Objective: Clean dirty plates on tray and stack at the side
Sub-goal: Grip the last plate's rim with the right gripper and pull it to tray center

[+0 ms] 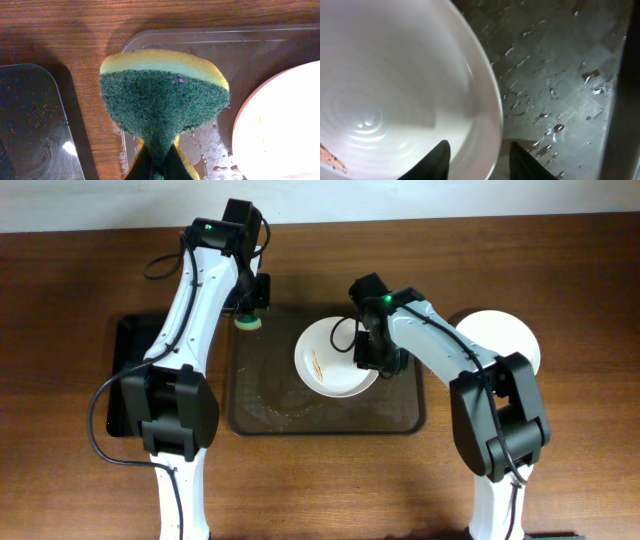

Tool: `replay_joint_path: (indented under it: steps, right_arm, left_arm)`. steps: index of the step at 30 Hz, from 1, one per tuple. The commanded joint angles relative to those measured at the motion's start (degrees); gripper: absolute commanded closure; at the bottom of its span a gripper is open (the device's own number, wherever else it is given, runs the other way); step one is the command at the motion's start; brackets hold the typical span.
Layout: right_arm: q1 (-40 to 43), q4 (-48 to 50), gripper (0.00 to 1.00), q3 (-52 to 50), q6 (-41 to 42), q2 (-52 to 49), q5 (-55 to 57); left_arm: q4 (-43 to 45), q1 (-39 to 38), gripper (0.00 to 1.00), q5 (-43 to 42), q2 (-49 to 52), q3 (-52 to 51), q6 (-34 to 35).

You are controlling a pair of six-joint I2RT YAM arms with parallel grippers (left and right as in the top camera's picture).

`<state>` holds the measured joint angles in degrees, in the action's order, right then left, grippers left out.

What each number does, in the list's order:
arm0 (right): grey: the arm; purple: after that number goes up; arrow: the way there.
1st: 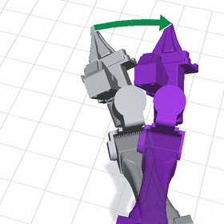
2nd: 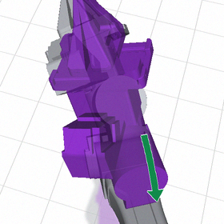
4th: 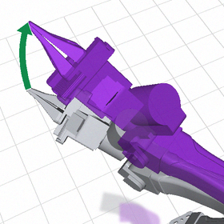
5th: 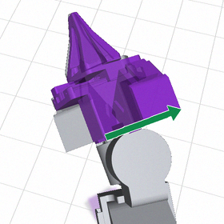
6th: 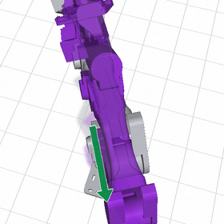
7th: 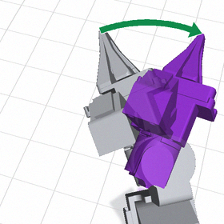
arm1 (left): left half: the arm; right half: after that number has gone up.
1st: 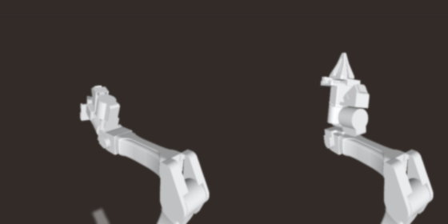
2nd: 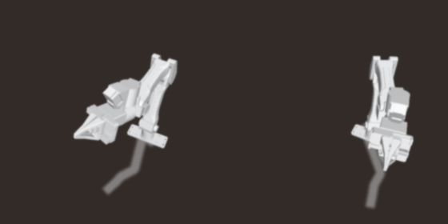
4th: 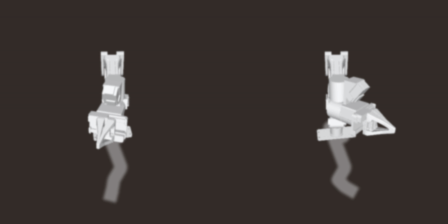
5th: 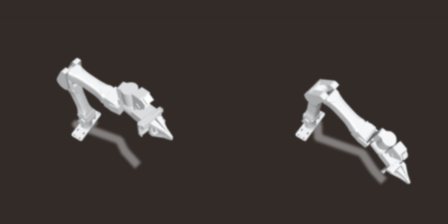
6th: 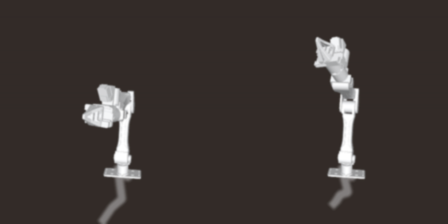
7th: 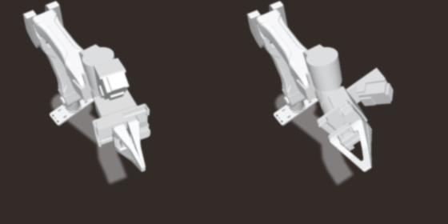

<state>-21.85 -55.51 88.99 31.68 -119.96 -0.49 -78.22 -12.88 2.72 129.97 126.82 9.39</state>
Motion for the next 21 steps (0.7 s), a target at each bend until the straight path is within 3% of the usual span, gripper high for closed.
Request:
replay_joint_path:
  steps: [1, 3, 5, 6, 7, 8, 12, 15, 17, 19, 21]
  right_arm:
    - [3.37, 2.64, 0.59, 2.86, -12.5, -0.35, -3.45]
    - [6.14, 7.21, 0.55, 2.82, -22.03, -0.44, -4.48]
    - [6.56, 8.87, 0.59, 2.8, -28.68, -0.44, -6.69]
    - [6.56, 9.03, 0.68, 2.75, -29.79, -0.44, -6.67]
    - [6.49, 9.05, 0.85, 2.6, -29.77, -0.44, -7.19]
    - [6.51, 9.33, 0.92, 2.27, -29.73, -0.44, -8.61]
    - [6.51, 9.75, 0.92, 0.22, -29.31, -0.44, -10.93]
    - [6.51, 10.21, 0.69, -0.33, -29.31, -1.2, -10.93]
    - [6.51, 10.12, 0.66, -0.33, -28.2, -3.32, -10.93]
    - [6.49, 9.97, 0.73, -0.33, -27.98, -4.68, -13.81]
    - [6.51, 9.94, 0.94, -0.33, -24.02, -4.83, -14.75]
  left_arm:
    - [0.59, -0.07, 0.99, -0.61, -0.33, 0.72, -0.92]
    - [0.83, -0.07, 0.99, -0.61, -0.33, 0.72, -0.92]
    - [1.14, -0.07, 0.99, -0.61, -0.33, 0.72, -0.94]
    - [1.29, -0.07, 0.99, -0.61, -0.33, 0.72, -0.94]
    - [1.44, -0.07, 0.99, -0.61, -0.33, 0.72, -0.92]
    - [1.51, -0.07, 0.99, -0.61, -0.33, 0.72, -0.92]
    - [1.62, -0.07, 0.99, -0.61, -0.33, 0.72, -0.94]
    - [1.6, -0.07, 0.99, -0.63, -0.33, 0.72, -0.92]
    - [1.46, -0.07, 0.99, -0.63, -0.33, 0.72, -0.92]
    - [1.42, -0.07, 0.99, -0.63, -0.33, 0.72, -0.92]
    - [1.42, -0.07, 0.99, -0.63, -0.33, 0.72, -0.92]
